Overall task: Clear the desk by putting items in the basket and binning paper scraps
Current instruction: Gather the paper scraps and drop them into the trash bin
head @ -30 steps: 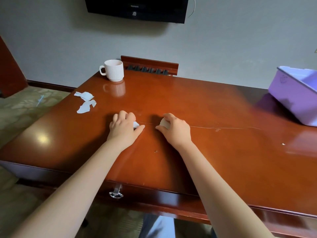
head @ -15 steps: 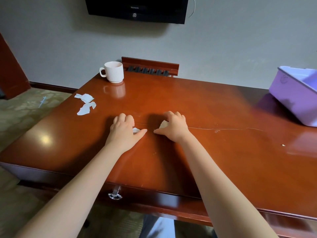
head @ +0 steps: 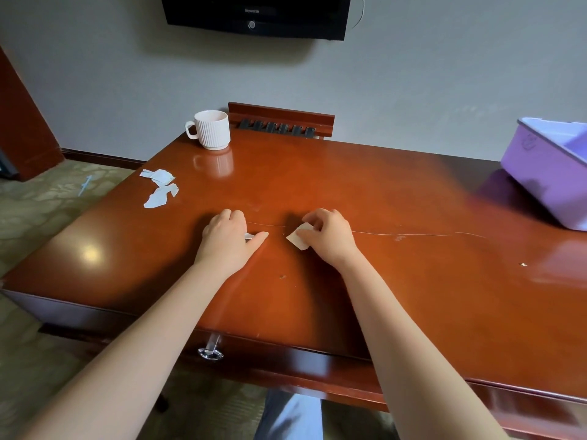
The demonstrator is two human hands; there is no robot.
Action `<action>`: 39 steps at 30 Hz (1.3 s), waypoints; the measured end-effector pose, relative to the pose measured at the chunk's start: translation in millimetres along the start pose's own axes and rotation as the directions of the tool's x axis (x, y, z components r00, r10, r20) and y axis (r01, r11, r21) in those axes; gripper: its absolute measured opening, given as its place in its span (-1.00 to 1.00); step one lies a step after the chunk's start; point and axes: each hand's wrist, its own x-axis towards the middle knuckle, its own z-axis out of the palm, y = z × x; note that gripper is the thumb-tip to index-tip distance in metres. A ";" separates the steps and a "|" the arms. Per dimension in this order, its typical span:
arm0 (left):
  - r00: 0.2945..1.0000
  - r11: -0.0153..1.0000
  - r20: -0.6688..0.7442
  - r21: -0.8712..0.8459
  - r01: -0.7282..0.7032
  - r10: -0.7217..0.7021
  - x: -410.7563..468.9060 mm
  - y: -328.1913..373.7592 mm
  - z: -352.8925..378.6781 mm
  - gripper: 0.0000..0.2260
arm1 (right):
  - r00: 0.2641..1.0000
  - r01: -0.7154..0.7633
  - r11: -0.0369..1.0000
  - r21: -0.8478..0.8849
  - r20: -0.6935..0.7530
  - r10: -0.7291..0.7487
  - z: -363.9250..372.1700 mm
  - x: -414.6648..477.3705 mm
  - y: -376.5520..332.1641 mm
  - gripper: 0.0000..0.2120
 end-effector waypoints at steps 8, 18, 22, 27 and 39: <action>1.000 0.997 -0.001 -0.064 -0.031 0.031 -3.7 -0.2 -3.3 -0.64 | 0.993 0.117 0.993 0.010 -0.004 -0.117 -7.1 -10.2 14.8 -0.77; 0.999 0.973 0.000 -0.223 0.052 -0.053 -5.1 -6.3 -4.0 -0.72 | 0.997 0.064 0.998 -0.012 -0.043 -0.064 -6.3 -20.6 12.9 -0.64; 0.995 0.993 0.014 0.064 0.097 -0.098 -7.9 -8.3 -4.4 -0.53 | 0.999 -0.048 0.980 -0.196 0.002 0.049 -3.1 -15.1 -4.8 -0.36; 0.992 0.978 0.062 0.186 0.093 -0.106 -7.6 -3.0 -2.5 -0.41 | 0.979 -0.120 0.941 -0.317 0.118 0.165 -8.4 3.1 -17.7 -0.31; 0.994 0.992 0.063 0.100 0.084 -0.090 -10.6 3.4 -3.2 -0.45 | 0.961 -0.201 0.955 -0.220 0.145 0.235 -7.7 2.3 -23.2 -0.31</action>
